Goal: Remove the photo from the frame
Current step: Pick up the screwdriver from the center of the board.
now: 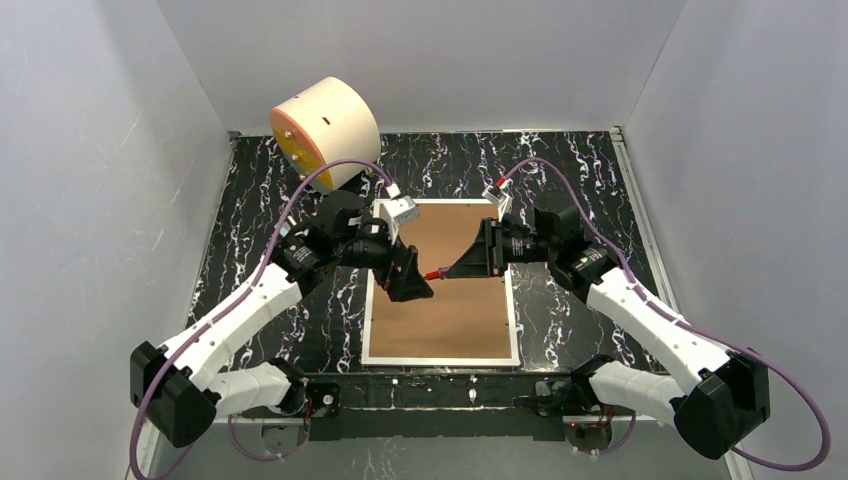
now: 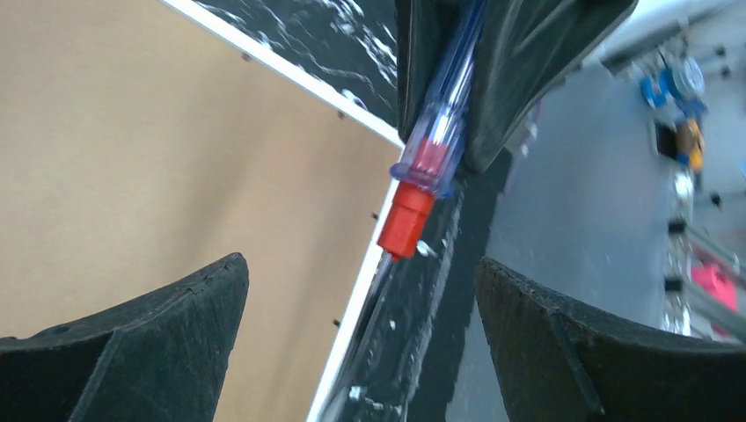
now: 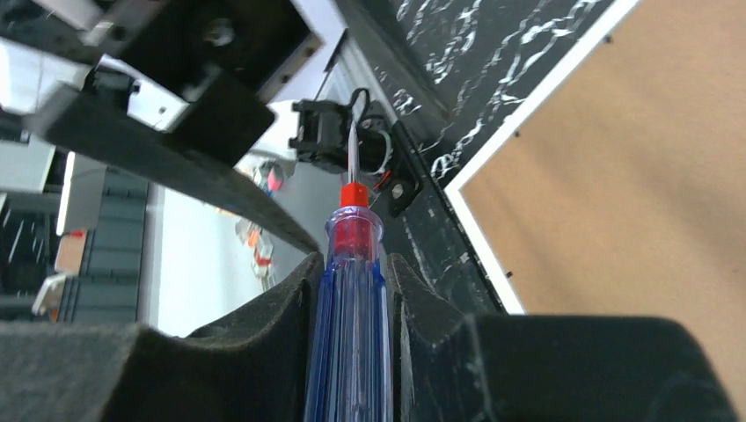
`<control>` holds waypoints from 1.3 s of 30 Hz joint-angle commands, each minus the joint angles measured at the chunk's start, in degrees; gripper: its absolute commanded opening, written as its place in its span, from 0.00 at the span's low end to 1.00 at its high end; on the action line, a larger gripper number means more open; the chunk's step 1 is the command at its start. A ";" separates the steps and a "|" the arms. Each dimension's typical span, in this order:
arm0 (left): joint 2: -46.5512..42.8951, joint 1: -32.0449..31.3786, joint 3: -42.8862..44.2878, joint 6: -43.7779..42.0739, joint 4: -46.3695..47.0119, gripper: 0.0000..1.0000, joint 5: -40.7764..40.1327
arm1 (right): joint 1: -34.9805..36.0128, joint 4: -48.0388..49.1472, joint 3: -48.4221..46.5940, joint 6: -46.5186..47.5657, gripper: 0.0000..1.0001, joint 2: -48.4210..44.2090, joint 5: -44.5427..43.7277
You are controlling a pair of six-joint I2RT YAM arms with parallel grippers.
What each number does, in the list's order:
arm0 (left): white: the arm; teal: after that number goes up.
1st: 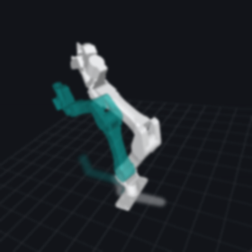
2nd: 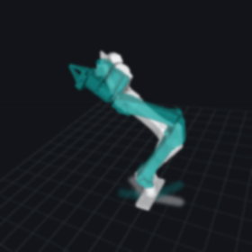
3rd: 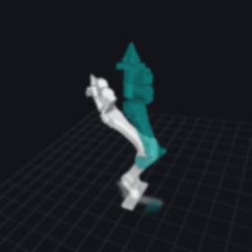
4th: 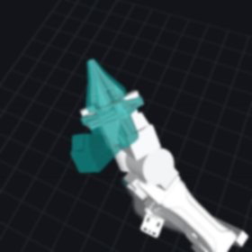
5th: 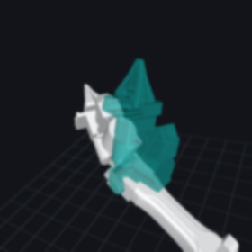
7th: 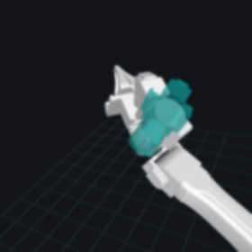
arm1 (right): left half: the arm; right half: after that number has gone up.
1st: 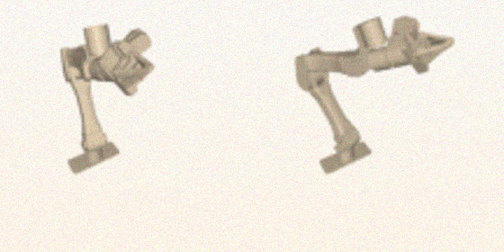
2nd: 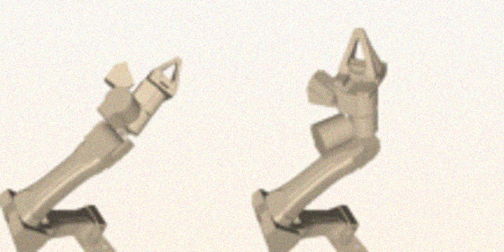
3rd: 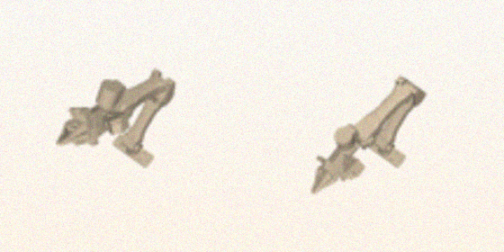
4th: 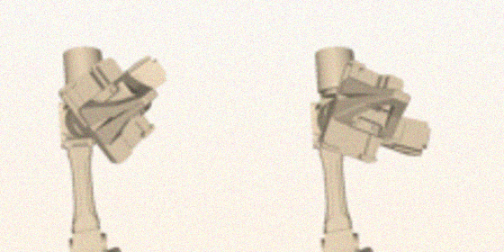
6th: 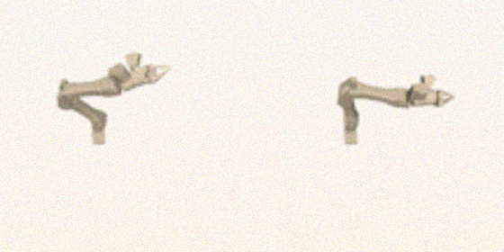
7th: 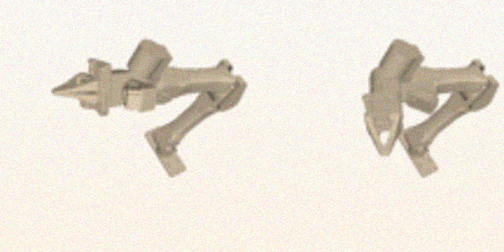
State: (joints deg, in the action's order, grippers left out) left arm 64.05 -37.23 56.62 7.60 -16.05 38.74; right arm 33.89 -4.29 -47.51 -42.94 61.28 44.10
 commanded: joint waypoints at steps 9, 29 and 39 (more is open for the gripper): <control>4.20 -0.03 7.55 -20.01 -21.30 0.71 18.95 | -0.05 -5.99 -6.95 8.49 0.01 0.06 13.58; 7.33 -0.01 10.06 -23.75 -26.49 0.00 23.70 | 0.01 -3.79 -7.96 13.15 0.51 2.23 19.30; 7.25 -0.03 10.95 -23.02 -25.09 0.00 22.93 | -0.03 -3.62 -8.03 13.03 0.57 4.17 23.07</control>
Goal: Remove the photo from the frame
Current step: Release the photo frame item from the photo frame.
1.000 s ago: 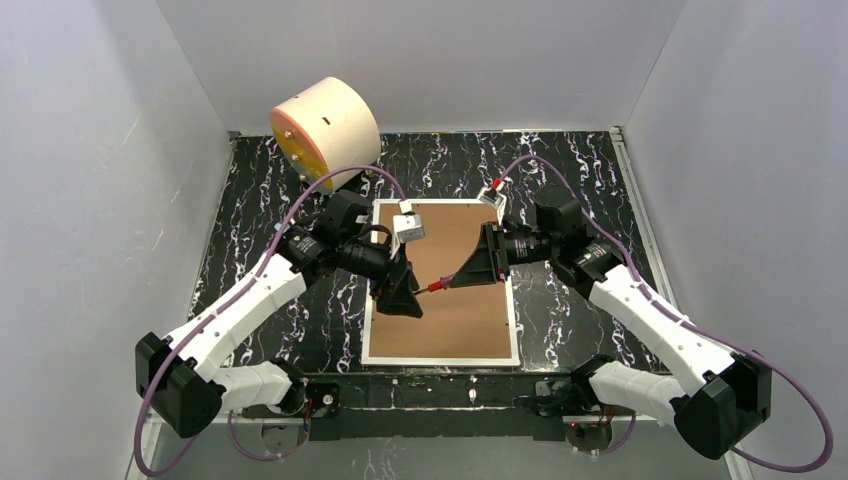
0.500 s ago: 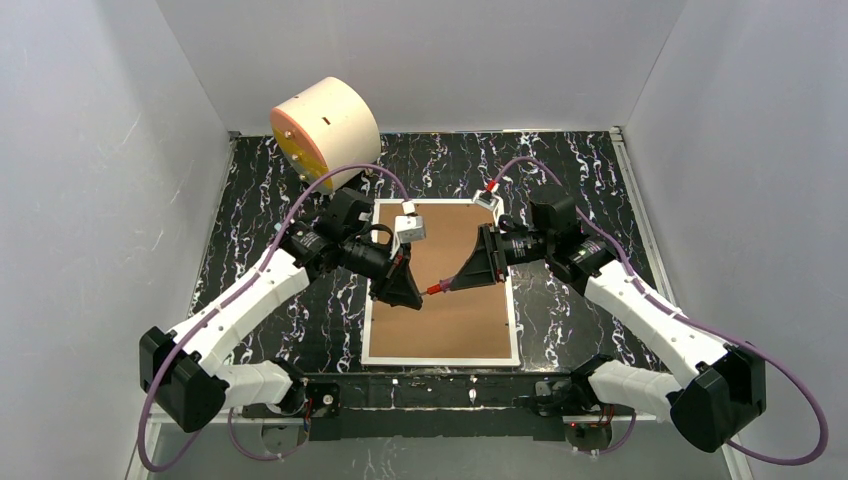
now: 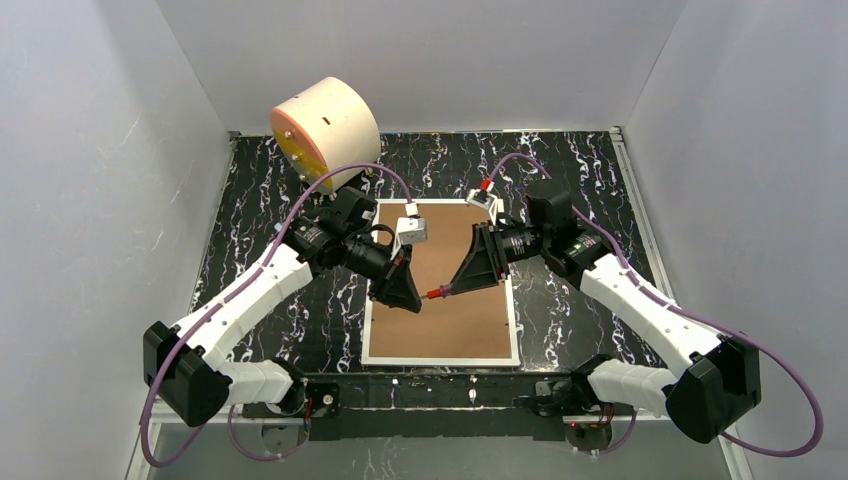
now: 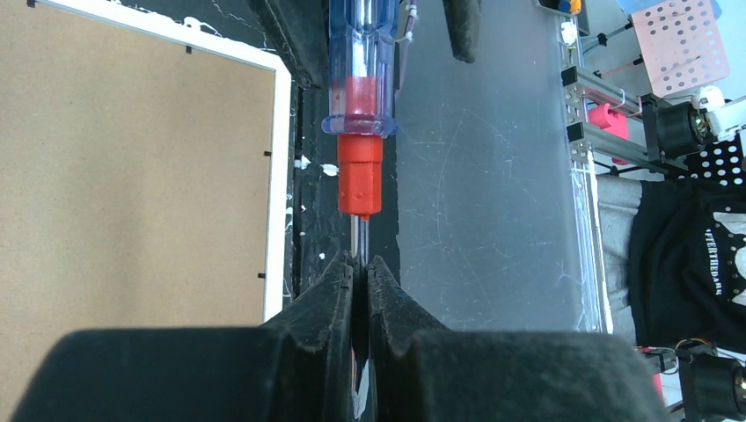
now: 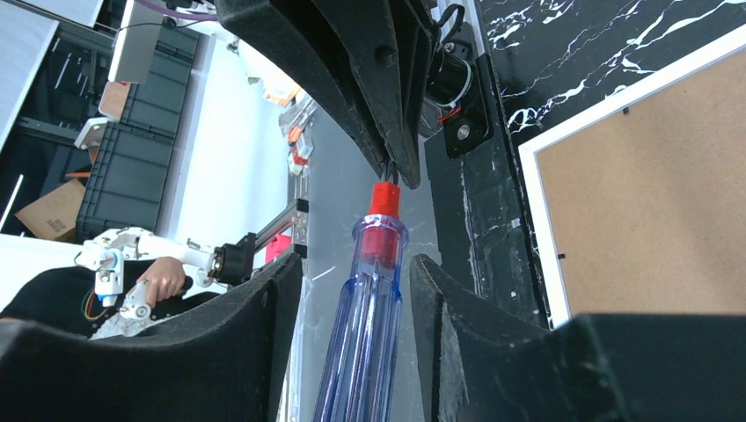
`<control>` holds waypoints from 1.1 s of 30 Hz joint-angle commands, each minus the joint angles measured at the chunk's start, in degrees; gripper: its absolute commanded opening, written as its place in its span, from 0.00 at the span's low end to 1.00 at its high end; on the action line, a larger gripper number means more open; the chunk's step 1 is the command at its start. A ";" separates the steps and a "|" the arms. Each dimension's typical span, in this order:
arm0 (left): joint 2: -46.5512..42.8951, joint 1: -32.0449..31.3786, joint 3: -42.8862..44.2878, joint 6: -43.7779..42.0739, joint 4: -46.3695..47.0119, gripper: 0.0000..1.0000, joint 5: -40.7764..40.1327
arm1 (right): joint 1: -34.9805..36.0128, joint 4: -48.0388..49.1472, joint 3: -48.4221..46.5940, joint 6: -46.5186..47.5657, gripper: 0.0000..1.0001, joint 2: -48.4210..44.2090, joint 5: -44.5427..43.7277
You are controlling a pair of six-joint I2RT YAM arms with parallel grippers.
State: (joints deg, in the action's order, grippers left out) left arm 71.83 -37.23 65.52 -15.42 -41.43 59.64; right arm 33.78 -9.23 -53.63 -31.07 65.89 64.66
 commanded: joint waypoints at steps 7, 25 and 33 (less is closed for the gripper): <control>-1.16 -0.03 1.06 3.86 4.19 0.00 0.65 | 0.06 0.63 -1.78 1.53 0.54 -0.64 0.98; -2.09 -0.03 -1.22 9.68 10.45 0.00 -1.19 | 0.19 3.18 0.67 -0.83 0.60 -1.26 -2.29; -2.55 -0.03 -1.47 10.39 10.94 0.00 -1.90 | 0.10 3.38 0.56 -0.77 0.60 -1.67 -2.63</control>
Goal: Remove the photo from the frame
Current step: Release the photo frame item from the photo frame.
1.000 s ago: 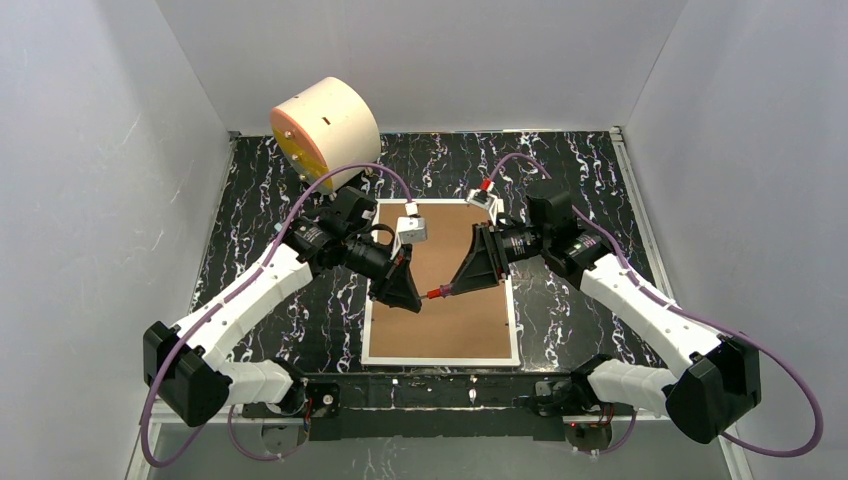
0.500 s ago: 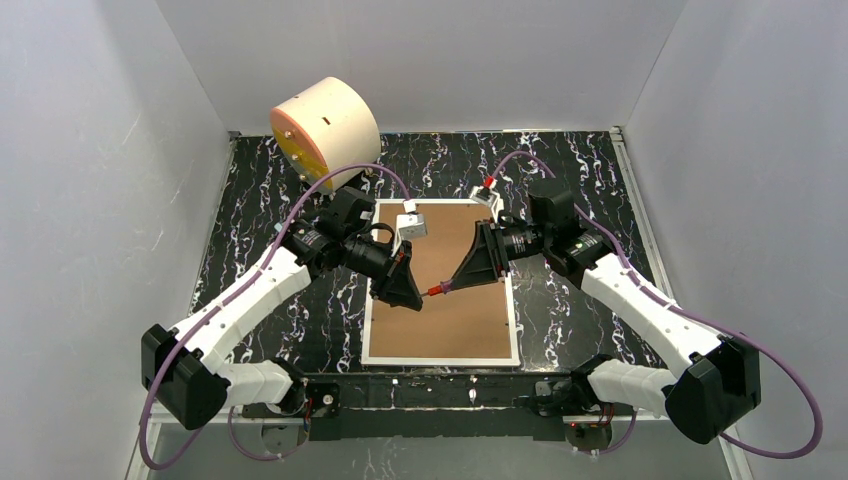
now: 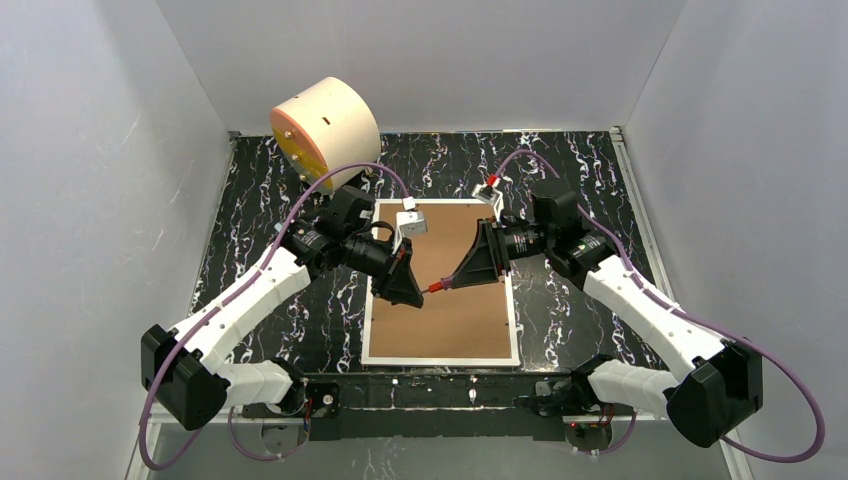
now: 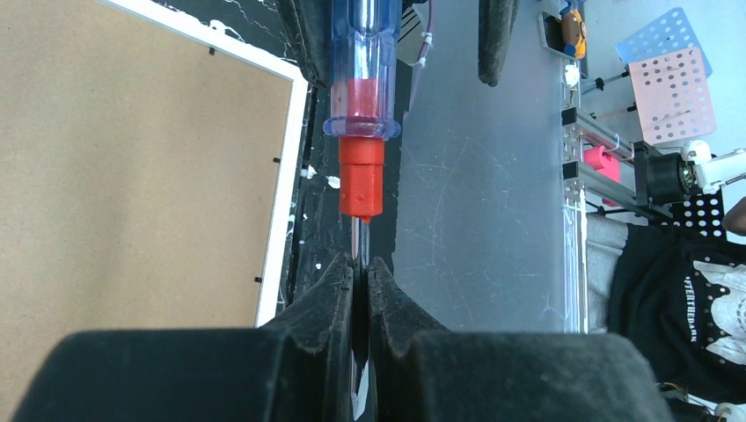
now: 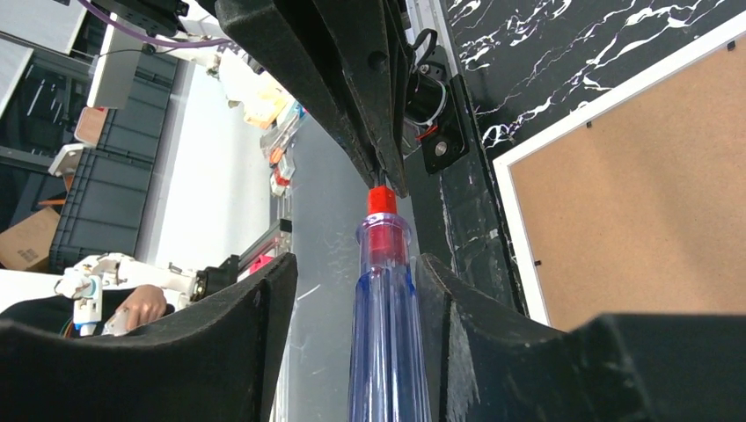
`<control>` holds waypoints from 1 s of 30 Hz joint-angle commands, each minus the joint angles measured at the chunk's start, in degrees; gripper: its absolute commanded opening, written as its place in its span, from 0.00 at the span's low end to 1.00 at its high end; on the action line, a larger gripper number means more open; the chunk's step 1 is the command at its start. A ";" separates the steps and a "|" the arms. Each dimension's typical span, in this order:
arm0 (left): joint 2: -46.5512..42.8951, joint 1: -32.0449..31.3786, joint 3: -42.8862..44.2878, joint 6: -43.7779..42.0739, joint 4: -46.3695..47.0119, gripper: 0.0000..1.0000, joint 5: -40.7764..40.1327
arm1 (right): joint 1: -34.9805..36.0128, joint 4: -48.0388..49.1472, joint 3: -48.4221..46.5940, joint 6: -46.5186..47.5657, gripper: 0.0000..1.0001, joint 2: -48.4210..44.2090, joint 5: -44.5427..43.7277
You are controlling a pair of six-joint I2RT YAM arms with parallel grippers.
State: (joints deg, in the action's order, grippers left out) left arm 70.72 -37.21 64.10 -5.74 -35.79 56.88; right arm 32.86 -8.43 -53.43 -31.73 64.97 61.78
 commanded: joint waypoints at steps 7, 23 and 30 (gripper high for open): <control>-2.42 -0.03 -0.53 1.17 6.15 0.00 1.13 | 1.13 2.34 0.69 0.23 0.67 -1.24 0.78; -3.70 -0.02 -2.26 3.56 9.12 0.00 0.24 | 1.07 2.45 1.66 0.18 0.60 -1.50 1.15; -3.78 -0.05 -2.82 4.79 10.68 0.00 0.26 | 1.04 4.12 1.87 -1.03 0.41 -0.81 1.26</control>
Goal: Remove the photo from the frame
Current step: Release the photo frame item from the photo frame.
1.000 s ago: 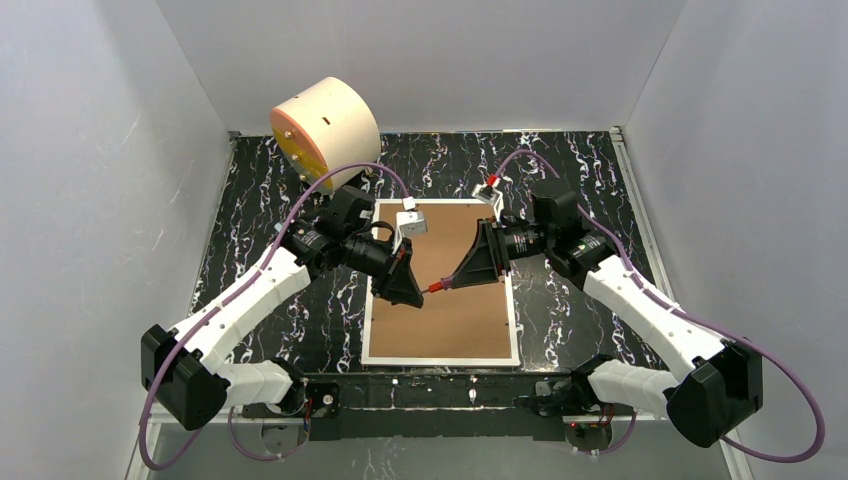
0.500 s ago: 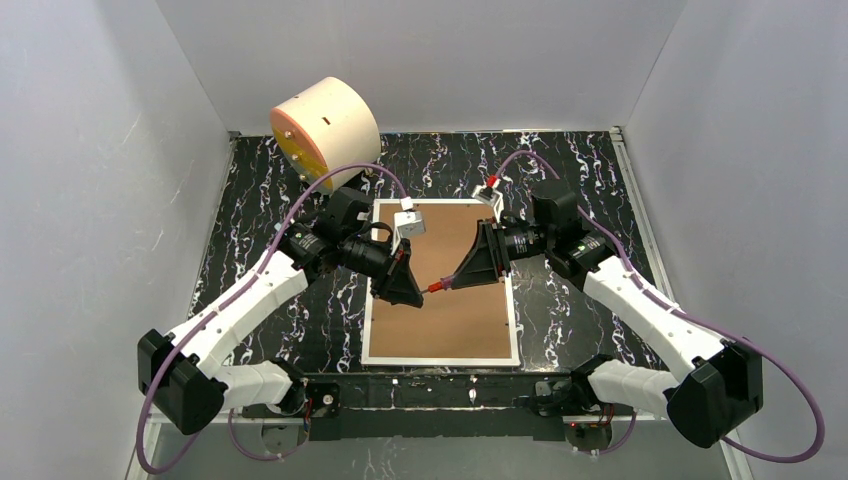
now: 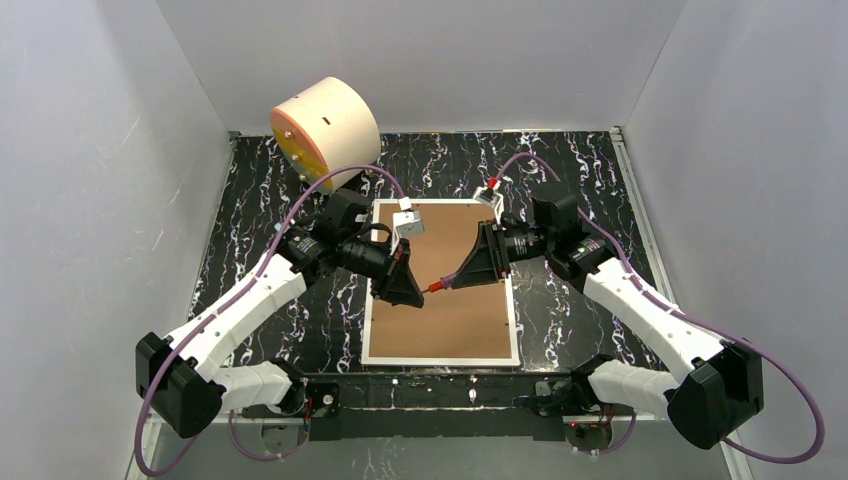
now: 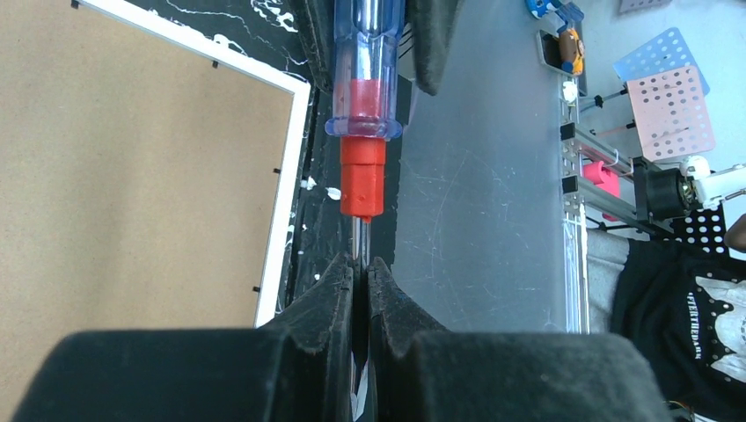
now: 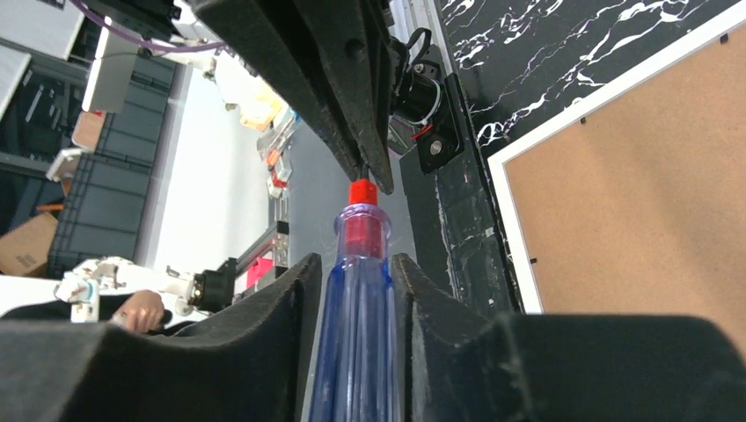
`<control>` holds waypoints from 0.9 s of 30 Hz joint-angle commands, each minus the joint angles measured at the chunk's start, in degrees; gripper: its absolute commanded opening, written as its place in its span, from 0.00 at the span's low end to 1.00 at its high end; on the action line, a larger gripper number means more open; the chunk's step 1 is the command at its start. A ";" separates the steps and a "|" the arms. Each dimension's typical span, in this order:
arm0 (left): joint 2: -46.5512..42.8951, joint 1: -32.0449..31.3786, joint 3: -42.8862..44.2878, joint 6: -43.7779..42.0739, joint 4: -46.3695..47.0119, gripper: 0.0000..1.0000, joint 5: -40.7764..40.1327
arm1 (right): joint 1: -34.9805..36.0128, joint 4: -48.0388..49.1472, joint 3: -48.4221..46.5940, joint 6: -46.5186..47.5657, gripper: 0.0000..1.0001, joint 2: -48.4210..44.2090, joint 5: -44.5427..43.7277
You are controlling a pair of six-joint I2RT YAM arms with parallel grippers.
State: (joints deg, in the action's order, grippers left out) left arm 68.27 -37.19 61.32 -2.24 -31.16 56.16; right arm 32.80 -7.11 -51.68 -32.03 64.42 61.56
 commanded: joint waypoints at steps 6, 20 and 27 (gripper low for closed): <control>-0.91 -0.03 -0.51 1.63 6.23 0.00 0.58 | 1.07 3.51 0.44 -1.39 0.15 -0.13 0.58; -9.63 2.13 -6.59 15.48 12.51 0.98 -41.36 | 1.11 -8.46 1.59 2.01 0.01 -0.80 -14.47; -14.72 4.67 -15.06 29.23 8.44 0.98 -65.47 | 1.24 -10.14 5.54 -5.18 0.01 -2.37 -24.72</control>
State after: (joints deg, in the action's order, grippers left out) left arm 54.87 -33.26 50.15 17.67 -20.03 7.84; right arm 33.78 -16.34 -48.56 -32.86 64.36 43.40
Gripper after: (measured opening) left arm 0.983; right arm 0.363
